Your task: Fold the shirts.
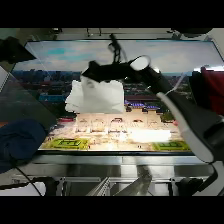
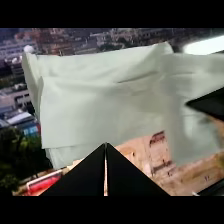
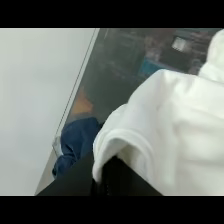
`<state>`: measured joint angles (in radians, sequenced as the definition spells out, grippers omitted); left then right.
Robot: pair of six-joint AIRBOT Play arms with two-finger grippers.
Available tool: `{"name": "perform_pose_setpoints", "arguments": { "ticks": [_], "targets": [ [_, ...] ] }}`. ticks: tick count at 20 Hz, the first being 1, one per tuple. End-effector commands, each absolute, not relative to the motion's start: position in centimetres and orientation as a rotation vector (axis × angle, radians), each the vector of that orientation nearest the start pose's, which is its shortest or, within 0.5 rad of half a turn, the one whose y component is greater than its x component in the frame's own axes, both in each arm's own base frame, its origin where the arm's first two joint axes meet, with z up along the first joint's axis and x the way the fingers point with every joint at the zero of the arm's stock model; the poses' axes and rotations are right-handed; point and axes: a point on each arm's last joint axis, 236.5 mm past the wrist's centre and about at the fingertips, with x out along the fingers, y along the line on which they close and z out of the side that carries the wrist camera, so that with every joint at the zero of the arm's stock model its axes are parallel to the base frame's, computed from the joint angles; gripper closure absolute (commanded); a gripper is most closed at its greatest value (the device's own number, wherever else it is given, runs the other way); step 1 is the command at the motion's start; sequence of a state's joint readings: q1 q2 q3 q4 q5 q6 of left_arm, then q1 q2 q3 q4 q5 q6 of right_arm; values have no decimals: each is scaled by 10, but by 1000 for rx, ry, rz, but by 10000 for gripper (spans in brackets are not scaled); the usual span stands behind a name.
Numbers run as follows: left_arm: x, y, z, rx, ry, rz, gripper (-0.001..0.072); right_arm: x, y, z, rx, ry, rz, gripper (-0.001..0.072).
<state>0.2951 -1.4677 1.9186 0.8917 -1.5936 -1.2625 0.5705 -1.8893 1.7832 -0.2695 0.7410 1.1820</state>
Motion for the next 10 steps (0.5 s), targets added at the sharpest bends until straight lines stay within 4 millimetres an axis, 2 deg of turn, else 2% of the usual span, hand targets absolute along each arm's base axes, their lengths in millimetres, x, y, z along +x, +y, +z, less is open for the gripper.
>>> {"name": "perform_pose_setpoints", "arguments": {
  "ticks": [1,2,3,5,6,7,8,10],
  "targets": [
    [412,4,236,-307,838,-457,694,444,539,60,814,777,1013,375],
    [409,8,230,-314,840,-445,694,440,553,52,837,756,1039,121],
    [406,10,224,-333,843,-430,694,435,563,49,854,724,1075,46],
    [404,8,219,-365,828,-422,693,428,569,63,905,674,1151,46],
    [404,8,218,-369,822,-415,693,429,566,73,910,653,1175,63],
    [402,6,217,-371,823,-416,694,429,560,87,918,633,1213,239],
    [402,4,218,-368,824,-421,693,430,550,105,937,607,1268,506],
    [401,3,218,-368,828,-425,693,439,523,140,985,576,1331,698]
  ]
}}
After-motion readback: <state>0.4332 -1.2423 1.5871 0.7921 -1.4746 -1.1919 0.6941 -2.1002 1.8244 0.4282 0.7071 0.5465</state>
